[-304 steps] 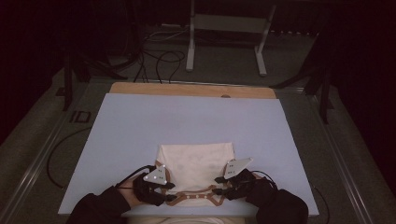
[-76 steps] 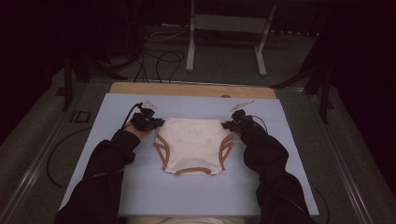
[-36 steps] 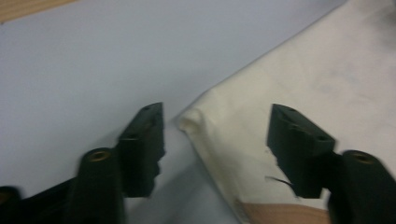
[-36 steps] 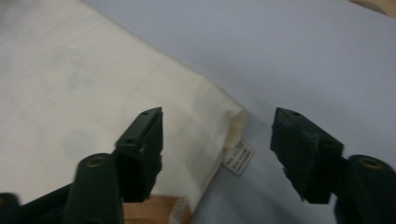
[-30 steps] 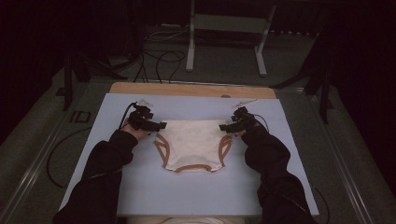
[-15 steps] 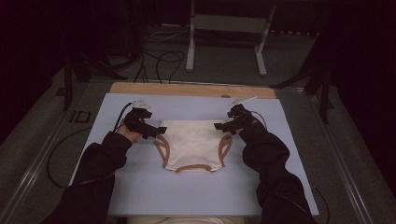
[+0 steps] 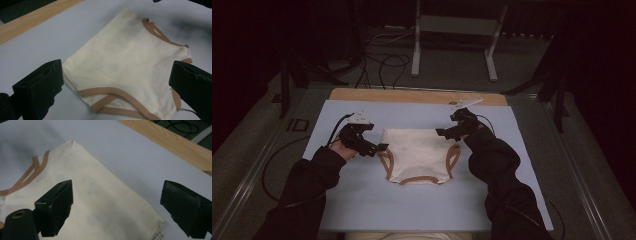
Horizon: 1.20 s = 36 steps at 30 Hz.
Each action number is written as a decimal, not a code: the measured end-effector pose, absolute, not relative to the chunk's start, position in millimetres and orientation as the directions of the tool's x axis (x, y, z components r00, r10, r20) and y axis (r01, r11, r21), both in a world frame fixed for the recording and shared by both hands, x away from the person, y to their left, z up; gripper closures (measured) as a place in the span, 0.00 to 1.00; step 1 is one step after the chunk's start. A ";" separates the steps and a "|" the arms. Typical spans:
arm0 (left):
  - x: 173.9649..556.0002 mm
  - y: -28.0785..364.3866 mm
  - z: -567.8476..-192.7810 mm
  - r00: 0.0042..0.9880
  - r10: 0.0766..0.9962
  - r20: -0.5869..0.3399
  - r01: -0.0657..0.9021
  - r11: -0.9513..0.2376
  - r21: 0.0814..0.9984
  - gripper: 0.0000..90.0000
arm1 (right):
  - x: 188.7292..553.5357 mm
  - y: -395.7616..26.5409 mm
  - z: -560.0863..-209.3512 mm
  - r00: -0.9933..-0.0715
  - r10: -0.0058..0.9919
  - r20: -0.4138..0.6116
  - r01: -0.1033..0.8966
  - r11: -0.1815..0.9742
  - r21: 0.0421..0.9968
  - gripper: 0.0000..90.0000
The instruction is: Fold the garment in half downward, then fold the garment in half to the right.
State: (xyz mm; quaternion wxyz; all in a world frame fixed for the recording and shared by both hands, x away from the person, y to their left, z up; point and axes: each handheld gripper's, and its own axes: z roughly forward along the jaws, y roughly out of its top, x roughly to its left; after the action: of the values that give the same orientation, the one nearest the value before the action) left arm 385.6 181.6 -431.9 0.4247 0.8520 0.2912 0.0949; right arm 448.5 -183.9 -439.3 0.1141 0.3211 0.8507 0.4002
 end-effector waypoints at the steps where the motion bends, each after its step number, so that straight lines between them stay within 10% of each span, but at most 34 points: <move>1: 381.3 181.2 -428.0 0.820 0.567 -0.077 0.401 -0.473 0.784 0.00 | 448.7 -182.7 -438.2 -0.770 0.635 0.062 0.451 0.474 0.756 0.13; 36: 337.3 174.5 -436.6 0.898 0.439 -0.039 0.300 -0.543 0.785 0.00 | 453.6 -114.0 -444.6 -0.838 0.543 0.056 0.402 0.543 0.737 0.13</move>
State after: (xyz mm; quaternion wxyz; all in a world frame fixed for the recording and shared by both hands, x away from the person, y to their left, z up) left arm 337.3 174.5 -436.6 0.4291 0.8745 0.2110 0.0810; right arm 453.6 -114.0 -444.6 0.0898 0.2702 0.8738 0.3941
